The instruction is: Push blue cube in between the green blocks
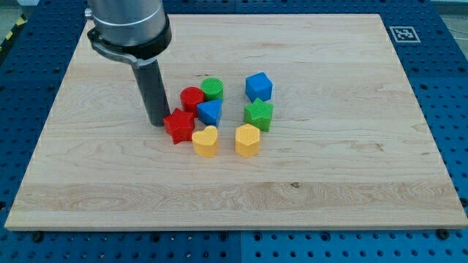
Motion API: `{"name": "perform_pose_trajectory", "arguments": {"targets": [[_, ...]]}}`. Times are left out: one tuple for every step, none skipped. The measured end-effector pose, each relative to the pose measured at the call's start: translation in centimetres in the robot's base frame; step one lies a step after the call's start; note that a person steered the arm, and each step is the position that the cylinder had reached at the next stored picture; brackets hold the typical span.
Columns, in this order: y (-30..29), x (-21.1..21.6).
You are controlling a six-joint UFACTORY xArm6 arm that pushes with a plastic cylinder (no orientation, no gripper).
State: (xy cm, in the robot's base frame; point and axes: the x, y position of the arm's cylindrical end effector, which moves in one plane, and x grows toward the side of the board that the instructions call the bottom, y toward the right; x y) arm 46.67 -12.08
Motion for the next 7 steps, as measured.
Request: {"name": "perform_pose_trajectory", "arguments": {"targets": [[-1.4,1.4],[-4.2,1.9],[-4.9,3.0],[-4.9,0.7],[-4.9,-3.5],[-3.6,-8.0],[-0.7,-11.8]]}}
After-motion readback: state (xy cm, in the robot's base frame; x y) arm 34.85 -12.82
